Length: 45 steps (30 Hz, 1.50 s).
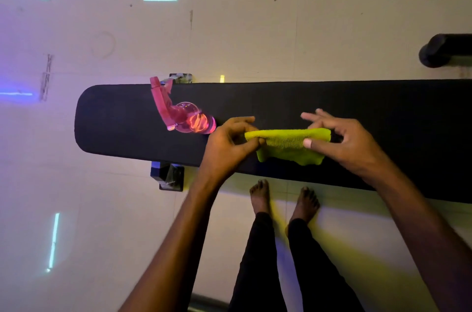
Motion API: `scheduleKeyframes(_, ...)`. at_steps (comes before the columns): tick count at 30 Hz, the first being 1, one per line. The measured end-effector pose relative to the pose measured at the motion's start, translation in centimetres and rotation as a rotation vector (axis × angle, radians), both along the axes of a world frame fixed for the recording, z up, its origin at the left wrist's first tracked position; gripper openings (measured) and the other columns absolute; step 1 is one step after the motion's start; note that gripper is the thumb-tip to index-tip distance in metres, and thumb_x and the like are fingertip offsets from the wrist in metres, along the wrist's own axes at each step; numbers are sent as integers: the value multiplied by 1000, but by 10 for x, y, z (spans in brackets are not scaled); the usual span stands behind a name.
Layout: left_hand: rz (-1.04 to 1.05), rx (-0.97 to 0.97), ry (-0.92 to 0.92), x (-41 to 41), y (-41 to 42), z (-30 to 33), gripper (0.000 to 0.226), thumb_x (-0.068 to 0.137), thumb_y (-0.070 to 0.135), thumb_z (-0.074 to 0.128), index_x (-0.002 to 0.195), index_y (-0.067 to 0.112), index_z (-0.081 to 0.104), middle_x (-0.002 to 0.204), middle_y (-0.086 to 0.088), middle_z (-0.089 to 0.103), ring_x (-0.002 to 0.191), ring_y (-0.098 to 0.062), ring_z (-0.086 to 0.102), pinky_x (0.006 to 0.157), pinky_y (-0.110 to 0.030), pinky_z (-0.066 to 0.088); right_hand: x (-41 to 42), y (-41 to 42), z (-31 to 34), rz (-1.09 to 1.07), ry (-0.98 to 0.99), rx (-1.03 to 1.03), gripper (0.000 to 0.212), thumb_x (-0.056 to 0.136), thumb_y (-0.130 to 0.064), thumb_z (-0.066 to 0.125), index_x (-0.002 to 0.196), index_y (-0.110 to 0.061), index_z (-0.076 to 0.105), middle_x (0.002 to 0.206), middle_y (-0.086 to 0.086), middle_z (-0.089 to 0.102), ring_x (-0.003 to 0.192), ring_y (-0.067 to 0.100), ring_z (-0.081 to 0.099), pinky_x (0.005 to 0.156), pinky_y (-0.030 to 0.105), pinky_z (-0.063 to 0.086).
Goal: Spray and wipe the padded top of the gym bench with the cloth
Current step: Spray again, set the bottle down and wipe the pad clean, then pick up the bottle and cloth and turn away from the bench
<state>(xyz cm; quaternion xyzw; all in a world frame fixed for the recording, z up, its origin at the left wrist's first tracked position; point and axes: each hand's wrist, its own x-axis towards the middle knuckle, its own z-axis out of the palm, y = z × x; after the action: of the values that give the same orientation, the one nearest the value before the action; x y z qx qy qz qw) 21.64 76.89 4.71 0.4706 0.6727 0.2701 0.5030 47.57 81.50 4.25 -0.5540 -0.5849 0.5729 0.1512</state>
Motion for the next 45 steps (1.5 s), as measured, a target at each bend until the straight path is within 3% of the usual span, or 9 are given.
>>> scheduleKeyframes(4, 143, 2, -316, -6, 15, -5, 8, 95, 9, 70, 101, 6, 74, 94, -3, 74, 91, -9, 68, 81, -19, 54, -18, 14, -6, -213, 509, -413, 13, 85, -18, 69, 95, -11, 68, 84, 3, 68, 77, 13, 67, 67, 26, 58)
scheduleKeyframes(9, 303, -45, -146, -7, 33, -32, 4, 96, 19, 71, 93, 18, 74, 86, 5, 72, 77, 5, 65, 69, -14, 54, -46, 19, -25, -360, 455, -551, 57, 77, -18, 75, 130, 0, 65, 118, 16, 75, 97, 21, 75, 81, 30, 65)
scheduleKeyframes(15, 450, -231, -89, -15, 3, -58, 20, 101, 31, 62, 110, 15, 71, 105, -3, 73, 99, -18, 69, 94, -40, 56, -70, 16, -40, -394, 288, -575, 35, 93, -6, 70, 128, -9, 67, 112, 8, 77, 96, 22, 73, 80, 38, 62)
scheduleKeyframes(20, 551, -122, 106, -41, -54, -48, 27, 97, 27, 68, 122, 18, 67, 104, 8, 70, 97, 1, 65, 86, -27, 52, -95, 9, -40, -354, 211, -532, 39, 96, -4, 68, 132, -17, 64, 109, 2, 74, 97, 17, 70, 83, 37, 58)
scheduleKeyframes(22, 618, -49, 165, -54, -69, -41, 35, 94, 27, 72, 126, 18, 63, 109, 4, 68, 103, -7, 66, 89, -33, 57, -106, 8, -40, -337, 193, -509, 37, 97, -4, 67, 131, -17, 64, 107, 1, 74, 94, 16, 70, 82, 36, 57)
scheduleKeyframes(31, 423, 318, 138, -93, -23, -19, 112, 77, 35, 90, 161, 14, 19, 158, -7, 36, 147, -13, 38, 115, -22, 40, -138, 11, -41, -280, 144, -436, 28, 97, -5, 66, 121, -19, 68, 98, 1, 74, 82, 14, 68, 55, 21, 55)
scheduleKeyframes(36, 337, 496, 220, -91, 17, -15, 90, 85, 25, 83, 154, 5, 31, 143, -12, 55, 117, 0, 59, 94, -11, 49, -138, 12, -48, -294, 112, -434, 18, 97, -7, 68, 106, -22, 72, 93, -2, 76, 77, 10, 72, 52, 20, 55)
scheduleKeyframes(40, 388, 445, 195, -84, 24, -13, 61, 96, 18, 66, 150, 9, 40, 99, -8, 72, 84, -21, 72, 81, -41, 62, -136, 10, -47, -331, 92, -433, 20, 97, -8, 69, 111, -22, 72, 97, -1, 77, 86, 16, 73, 67, 31, 56)
scheduleKeyframes(45, 340, 371, 113, -79, 22, 3, 49, 99, 15, 58, 147, 15, 46, 84, -16, 66, 72, -33, 68, 74, -51, 59, -128, 7, -20, -411, 83, -405, 19, 97, -8, 69, 107, -24, 73, 102, 2, 78, 96, 24, 73, 81, 40, 58)
